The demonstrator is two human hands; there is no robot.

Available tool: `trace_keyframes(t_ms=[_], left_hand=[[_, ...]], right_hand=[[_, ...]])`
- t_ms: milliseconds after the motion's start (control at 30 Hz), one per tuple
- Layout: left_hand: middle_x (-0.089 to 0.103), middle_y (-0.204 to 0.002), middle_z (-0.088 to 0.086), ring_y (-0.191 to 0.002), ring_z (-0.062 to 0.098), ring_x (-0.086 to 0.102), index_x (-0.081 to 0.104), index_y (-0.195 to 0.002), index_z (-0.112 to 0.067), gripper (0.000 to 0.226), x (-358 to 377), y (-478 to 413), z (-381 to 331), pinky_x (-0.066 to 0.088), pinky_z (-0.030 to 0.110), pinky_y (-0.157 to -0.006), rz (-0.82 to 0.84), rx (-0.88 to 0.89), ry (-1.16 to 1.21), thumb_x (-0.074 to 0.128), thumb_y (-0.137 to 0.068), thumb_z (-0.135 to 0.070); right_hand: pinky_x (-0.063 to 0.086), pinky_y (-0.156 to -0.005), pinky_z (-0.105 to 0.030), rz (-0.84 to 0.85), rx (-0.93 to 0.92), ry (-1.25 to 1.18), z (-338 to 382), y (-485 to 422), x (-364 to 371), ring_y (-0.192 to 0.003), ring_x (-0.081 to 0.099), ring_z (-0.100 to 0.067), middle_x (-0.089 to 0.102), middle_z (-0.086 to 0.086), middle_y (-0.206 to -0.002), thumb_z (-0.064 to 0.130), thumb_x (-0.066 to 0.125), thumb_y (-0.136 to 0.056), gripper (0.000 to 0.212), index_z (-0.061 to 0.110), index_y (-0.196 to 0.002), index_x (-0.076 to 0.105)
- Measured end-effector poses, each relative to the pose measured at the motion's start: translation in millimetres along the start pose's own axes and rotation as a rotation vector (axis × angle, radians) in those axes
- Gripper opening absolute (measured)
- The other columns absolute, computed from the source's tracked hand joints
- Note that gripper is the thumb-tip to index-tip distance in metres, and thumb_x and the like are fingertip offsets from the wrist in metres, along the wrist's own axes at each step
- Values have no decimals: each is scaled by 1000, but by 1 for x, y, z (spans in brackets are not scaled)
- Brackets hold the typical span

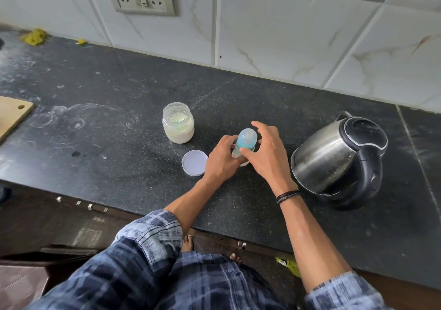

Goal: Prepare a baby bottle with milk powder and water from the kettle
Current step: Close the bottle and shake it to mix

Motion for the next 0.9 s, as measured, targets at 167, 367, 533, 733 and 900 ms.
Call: trace_keyframes(t_ms=[167,367,533,733,900], left_hand=[[58,-140,-4,-121,15,58,56,-140,-24,61,1,-2,3,54,43,-100,6,-9,-6,79,-87,-43],[58,-136,-7,-116,13,59,56,-138,-26,60,2,-2,4,55,40,-96,3,-4,-3,78,-87,-47],[58,-135,-8,-116,12,58,57,-137,-27,57,1,-2,4,52,36,-93,0,0,-9,78,-88,-44],[59,-134,-6,-107,7,54,57,-138,-24,55,1,-2,4,51,35,-91,-4,5,-11,77,-89,-40],[58,-134,-8,-115,9,56,57,-138,-27,57,2,-2,5,47,29,-88,-2,8,-6,78,-88,-42]], right_hand=[[54,-96,-45,39,31,14,-3,1,3,-117,62,-25,58,-7,-132,21,85,-85,79,25,-152,42],[53,-84,-37,35,26,35,-6,-2,0,-112,64,-22,56,-3,-130,29,86,-84,77,26,-150,46],[56,-90,-42,21,7,27,0,-2,2,-118,62,-23,60,-1,-131,25,84,-86,67,25,-144,52],[57,-87,-46,35,30,55,1,-4,2,-117,59,-23,51,-4,-133,44,87,-80,84,26,-150,43],[55,-93,-48,41,-27,75,5,-6,5,-121,58,-28,60,-4,-136,25,83,-86,73,24,-149,45]])
Point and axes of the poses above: each hand's wrist, its own y-axis away from the middle knuckle, its own x-axis out of the palm, z = x × y, the point moved 6 cm from there along -y, towards the middle knuckle
